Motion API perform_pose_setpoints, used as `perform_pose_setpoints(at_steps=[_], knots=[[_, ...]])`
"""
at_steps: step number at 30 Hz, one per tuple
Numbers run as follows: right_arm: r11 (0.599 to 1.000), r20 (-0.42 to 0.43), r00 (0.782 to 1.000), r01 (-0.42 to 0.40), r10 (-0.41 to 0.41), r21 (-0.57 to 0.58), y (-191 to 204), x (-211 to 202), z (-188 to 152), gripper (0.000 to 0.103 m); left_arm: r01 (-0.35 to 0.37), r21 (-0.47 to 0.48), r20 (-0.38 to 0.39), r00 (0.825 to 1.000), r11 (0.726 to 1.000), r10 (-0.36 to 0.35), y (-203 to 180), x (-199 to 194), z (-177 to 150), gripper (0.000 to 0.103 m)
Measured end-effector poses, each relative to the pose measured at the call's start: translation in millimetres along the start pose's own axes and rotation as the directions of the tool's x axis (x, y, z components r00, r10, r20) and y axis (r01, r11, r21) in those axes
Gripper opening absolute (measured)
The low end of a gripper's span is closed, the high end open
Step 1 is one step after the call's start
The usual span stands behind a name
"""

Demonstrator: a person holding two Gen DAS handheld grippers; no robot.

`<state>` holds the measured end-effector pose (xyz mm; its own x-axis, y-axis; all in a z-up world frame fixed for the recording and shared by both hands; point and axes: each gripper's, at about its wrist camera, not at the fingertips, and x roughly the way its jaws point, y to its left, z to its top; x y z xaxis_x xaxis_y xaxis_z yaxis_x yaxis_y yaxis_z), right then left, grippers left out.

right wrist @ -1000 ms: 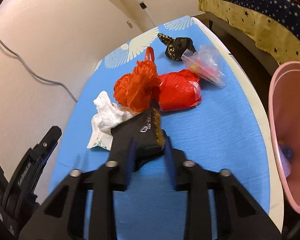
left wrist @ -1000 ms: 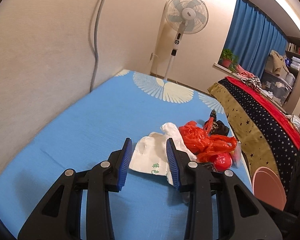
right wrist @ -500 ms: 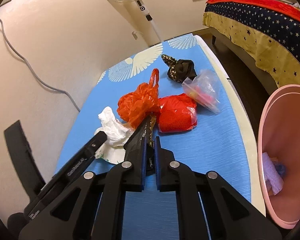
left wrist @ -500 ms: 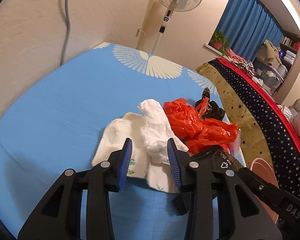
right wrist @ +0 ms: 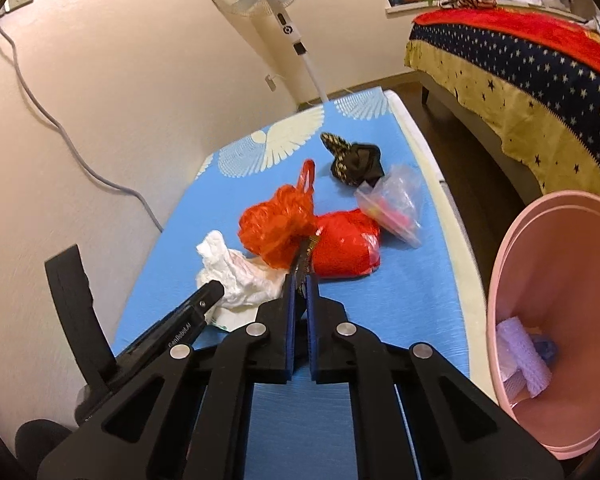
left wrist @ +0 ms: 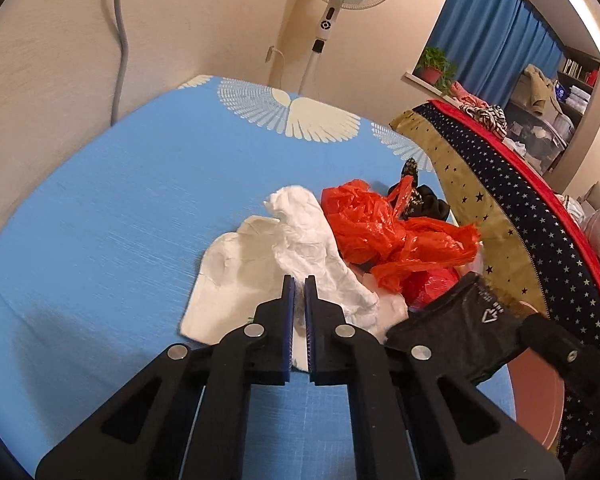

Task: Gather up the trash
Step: 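Lift the black pouch and white plastic bag off the mattress toward the bucket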

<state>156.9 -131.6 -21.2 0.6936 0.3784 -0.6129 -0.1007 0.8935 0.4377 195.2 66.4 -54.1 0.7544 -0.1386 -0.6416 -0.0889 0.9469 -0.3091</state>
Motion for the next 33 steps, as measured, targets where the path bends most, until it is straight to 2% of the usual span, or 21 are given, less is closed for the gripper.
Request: perform_pose_setpoints(at_steps=[10, 20, 33], knots=[[1.0, 0.065, 0.998, -0.017, 0.018, -0.01, 8, -41, 3, 0.004, 0.012, 0.018, 0.076, 0.997, 1.0, -0.014, -3, -42, 2, 0.004], [0.999, 0.127, 0.992, 0.006, -0.001, -0.038, 14, -84, 3, 0.004, 0.043, 0.077, 0.107, 0.993, 0.996, -0.051, -14, -80, -3, 0.004], [0.989, 0.179, 0.977, 0.132, -0.119, -0.063, 0, -118, -6, 0.004, 0.072, 0.166, 0.123, 0.988, 0.984, -0.093, -36, -104, -9, 0.004]])
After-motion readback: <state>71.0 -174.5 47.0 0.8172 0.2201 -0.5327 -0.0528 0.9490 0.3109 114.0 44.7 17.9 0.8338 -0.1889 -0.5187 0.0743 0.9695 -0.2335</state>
